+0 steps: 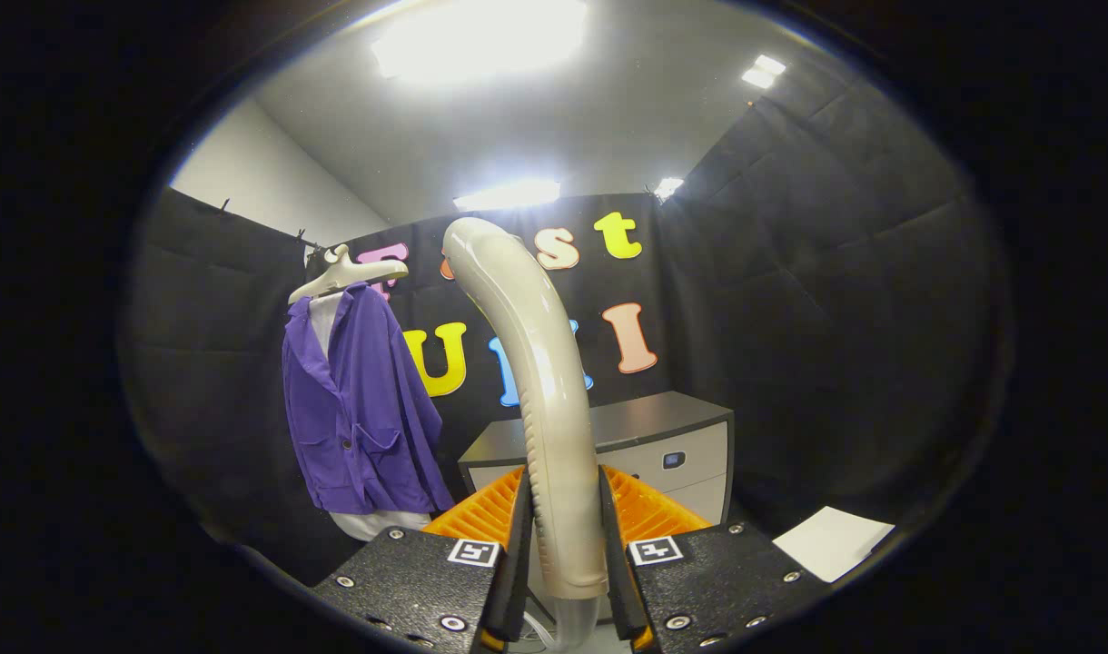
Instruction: Iron the clothes twice with a garment steamer, once on the left side and once on the right side.
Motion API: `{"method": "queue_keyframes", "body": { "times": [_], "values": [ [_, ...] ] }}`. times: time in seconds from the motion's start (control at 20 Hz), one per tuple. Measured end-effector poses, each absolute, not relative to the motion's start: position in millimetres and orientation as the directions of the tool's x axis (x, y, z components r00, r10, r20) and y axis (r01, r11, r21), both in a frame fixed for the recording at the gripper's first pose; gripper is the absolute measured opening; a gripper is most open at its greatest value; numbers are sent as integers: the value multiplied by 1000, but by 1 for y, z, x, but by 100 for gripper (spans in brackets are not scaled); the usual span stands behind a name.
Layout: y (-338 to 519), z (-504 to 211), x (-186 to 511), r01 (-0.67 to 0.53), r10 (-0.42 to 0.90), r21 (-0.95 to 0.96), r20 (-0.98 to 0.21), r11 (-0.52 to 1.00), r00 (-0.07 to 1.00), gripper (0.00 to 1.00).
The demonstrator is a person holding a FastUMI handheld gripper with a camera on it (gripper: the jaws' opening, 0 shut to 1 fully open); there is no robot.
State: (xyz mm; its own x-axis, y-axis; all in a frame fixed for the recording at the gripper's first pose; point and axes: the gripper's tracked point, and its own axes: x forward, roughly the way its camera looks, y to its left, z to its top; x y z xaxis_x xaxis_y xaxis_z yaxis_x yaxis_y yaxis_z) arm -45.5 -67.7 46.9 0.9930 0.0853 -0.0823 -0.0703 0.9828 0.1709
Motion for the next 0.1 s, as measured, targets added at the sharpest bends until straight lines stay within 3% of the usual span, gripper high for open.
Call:
{"method": "queue_keyframes", "body": {
  "times": [0.1],
  "values": [
    [-68, 45, -43, -63, 79, 175, -90, 983, 993, 37]
  ]
}}
